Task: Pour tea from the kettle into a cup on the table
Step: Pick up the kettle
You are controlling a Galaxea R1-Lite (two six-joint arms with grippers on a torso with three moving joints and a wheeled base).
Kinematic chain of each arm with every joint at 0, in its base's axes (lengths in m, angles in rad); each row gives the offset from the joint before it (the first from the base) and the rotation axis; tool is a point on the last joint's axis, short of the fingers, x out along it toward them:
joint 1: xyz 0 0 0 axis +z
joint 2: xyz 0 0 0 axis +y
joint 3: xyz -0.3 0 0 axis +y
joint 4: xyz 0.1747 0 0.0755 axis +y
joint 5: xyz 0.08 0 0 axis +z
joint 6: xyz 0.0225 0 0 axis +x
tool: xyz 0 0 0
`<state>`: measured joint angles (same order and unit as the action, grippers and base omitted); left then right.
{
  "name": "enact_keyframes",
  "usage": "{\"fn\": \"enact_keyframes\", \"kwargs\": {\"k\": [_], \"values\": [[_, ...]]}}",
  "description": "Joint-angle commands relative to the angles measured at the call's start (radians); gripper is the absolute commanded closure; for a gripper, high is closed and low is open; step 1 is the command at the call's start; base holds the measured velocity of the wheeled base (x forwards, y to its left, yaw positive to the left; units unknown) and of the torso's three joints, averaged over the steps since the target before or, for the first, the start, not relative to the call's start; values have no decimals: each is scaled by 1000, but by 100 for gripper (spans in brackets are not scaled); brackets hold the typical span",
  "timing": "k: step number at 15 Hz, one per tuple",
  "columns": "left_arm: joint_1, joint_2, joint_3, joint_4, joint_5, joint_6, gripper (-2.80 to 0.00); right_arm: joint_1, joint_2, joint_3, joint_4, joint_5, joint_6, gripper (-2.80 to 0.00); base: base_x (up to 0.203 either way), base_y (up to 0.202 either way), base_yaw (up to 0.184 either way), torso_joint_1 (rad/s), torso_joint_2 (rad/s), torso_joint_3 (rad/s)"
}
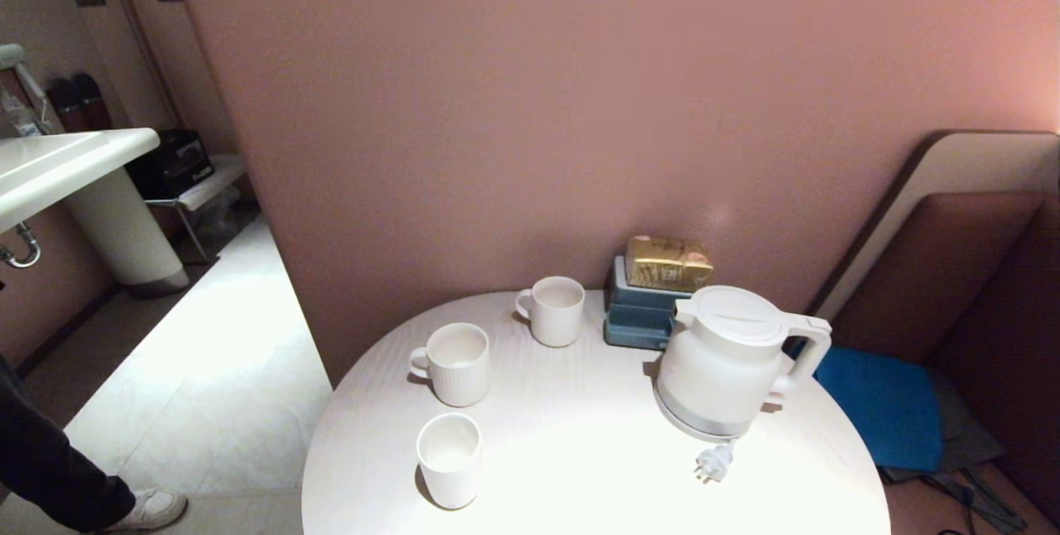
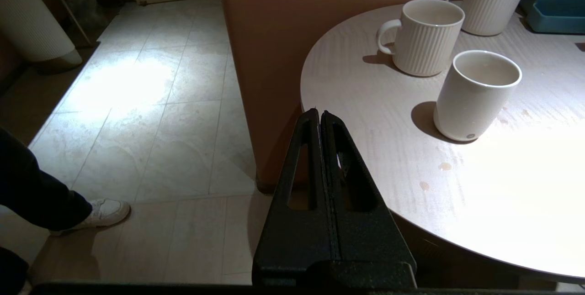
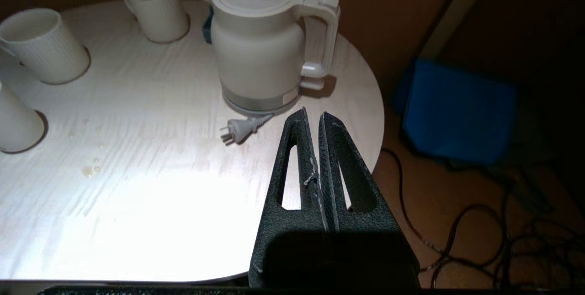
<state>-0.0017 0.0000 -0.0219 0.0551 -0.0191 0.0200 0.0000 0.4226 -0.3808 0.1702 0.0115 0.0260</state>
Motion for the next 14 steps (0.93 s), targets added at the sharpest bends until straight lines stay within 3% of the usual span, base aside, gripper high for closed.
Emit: {"fn": "enact_keyframes", "kwargs": {"k": [1,9,11,14], "values": [[0,2,0,0,-1,0,0,0,224,-31,-5,-1,4,0,0,0,0,0,0,0],[0,2,0,0,-1,0,0,-36,953,-143,-58,-19,34,0,0,0,0,0,0,0],[0,2,0,0,-1,0,0,-51,1063,-111,-184,-24,35,0,0,0,0,0,0,0],[0,2,0,0,-1,0,0,-55,1132,43,-499,-16,16,0,0,0,0,0,0,0]]}}
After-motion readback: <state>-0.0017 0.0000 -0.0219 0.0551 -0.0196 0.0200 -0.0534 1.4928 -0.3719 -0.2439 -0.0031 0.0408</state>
